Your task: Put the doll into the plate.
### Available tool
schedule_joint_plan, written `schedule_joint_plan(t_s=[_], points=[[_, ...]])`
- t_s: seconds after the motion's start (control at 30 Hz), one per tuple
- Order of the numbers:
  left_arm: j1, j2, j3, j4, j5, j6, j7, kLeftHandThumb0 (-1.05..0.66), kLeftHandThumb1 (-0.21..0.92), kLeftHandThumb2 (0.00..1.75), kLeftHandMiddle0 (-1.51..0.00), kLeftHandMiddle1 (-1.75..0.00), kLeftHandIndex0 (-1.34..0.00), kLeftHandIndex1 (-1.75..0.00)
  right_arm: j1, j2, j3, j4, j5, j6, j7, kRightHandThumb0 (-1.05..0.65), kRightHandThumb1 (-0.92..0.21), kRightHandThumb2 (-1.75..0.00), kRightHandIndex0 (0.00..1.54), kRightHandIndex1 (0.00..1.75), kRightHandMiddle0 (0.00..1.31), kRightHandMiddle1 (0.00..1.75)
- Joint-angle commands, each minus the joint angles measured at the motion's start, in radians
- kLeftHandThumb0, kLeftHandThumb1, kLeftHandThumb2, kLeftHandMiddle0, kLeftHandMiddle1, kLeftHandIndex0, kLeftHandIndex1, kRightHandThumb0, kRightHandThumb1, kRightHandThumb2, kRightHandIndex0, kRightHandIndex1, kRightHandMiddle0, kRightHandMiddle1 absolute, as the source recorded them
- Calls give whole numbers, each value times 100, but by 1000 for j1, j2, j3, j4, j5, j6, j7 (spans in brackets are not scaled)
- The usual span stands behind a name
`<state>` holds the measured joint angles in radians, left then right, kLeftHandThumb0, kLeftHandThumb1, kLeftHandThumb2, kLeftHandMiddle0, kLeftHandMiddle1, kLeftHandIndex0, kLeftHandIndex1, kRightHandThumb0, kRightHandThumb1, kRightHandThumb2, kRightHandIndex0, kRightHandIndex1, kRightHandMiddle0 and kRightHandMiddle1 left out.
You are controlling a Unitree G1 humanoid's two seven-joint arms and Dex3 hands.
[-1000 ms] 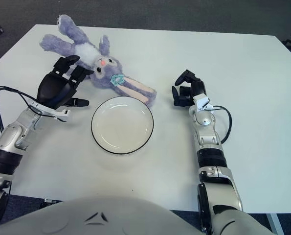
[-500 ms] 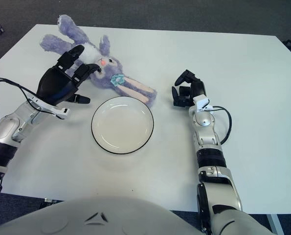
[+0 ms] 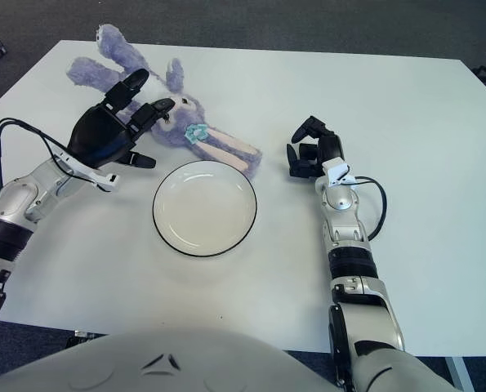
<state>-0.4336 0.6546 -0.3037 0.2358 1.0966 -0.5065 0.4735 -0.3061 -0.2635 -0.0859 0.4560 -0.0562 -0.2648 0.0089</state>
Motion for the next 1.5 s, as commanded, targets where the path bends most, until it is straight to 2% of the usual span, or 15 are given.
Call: schedule_joint_plan(t_s=[0.0, 0.47, 0.93, 1.13, 1.47], points=[[-36, 5, -26, 25, 37, 20, 33, -100, 92, 43, 0, 0, 0, -35, 49, 10, 23, 56, -19, 46, 13, -48, -33, -130, 126, 175, 60, 175], [-149, -5, -111, 133, 141, 106, 132, -96, 89, 32, 0, 0, 0, -7, 50, 7, 32, 51, -39, 48, 2, -49, -31, -132, 126, 175, 62, 175], [-241, -20, -155, 195, 133, 148, 84, -93, 89, 31, 0, 0, 0, -1, 50, 12, 30, 42, -23, 64, 13, -48, -34, -129, 125, 175, 60, 175], [-288, -29, -171, 225, 134, 177, 41, -98, 90, 30, 0, 0, 0, 0, 48, 6, 36, 45, -42, 64, 1, -48, -34, -129, 127, 175, 60, 175], [-365, -22, -185, 288, 79, 137, -67, -99, 88, 28, 0, 0, 0, 0, 60, 12, 33, 20, -32, 78, 2, -48, -33, -129, 127, 175, 60, 175]])
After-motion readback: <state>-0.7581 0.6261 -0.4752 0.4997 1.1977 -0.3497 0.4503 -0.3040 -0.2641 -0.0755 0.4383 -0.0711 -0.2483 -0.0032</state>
